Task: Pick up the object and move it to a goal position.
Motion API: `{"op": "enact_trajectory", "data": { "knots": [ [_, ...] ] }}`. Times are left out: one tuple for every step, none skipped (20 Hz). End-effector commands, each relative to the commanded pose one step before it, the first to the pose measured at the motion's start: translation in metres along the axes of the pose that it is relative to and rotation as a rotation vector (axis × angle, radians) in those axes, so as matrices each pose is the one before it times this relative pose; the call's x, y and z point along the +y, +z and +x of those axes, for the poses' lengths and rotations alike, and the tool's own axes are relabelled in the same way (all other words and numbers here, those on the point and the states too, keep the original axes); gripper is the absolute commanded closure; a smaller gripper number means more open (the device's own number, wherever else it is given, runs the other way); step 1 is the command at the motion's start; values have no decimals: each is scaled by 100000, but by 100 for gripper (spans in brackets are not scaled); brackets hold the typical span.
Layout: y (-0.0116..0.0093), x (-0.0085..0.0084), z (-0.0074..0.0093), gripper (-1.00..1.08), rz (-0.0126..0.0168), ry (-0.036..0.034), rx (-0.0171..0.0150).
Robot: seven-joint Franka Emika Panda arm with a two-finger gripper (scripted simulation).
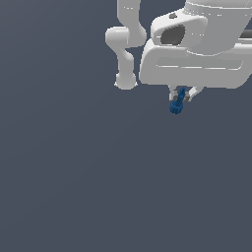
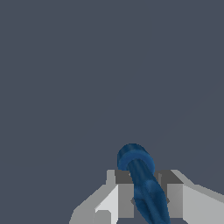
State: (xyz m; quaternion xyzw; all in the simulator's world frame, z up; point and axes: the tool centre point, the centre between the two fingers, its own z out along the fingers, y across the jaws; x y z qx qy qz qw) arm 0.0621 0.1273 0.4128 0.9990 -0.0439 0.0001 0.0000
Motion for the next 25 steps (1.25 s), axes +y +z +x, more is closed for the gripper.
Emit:
{"op": "enact_trajectory", "data": {
  "knots": [
    [-960,-413,358,108,-1,15,-26],
    [-341,-151,136,108,0,0,0],
    [-327,-145,131,108,0,0,0],
    [-313,-139,127,108,0,0,0],
    [-299,-133,123,108,0,0,0],
    [-278,-123,116,108,0,0,0],
    [-252,-112,106,108,0,0,0],
    [-227,-101,97,108,0,0,0],
    [-204,-91,88,108,0,0,0],
    [-183,-81,81,108,0,0,0],
    [-164,-73,73,108,0,0,0],
    [-146,-65,66,108,0,0,0],
    [-129,-57,60,108,0,0,0],
    [-114,-50,54,108,0,0,0],
    [-100,-44,48,108,0,0,0],
    [-86,-38,43,108,0,0,0],
    [-74,-33,38,108,0,0,0],
    [-63,-28,33,108,0,0,0],
    [-53,-23,28,108,0,0,0],
    [-43,-19,24,108,0,0,0],
    [-34,-15,19,108,0,0,0],
    [-26,-11,15,108,0,0,0],
    [-18,-8,11,108,0,0,0],
    [-11,-5,6,108,0,0,0],
    [-3,-2,2,108,0,0,0]
  ]
}}
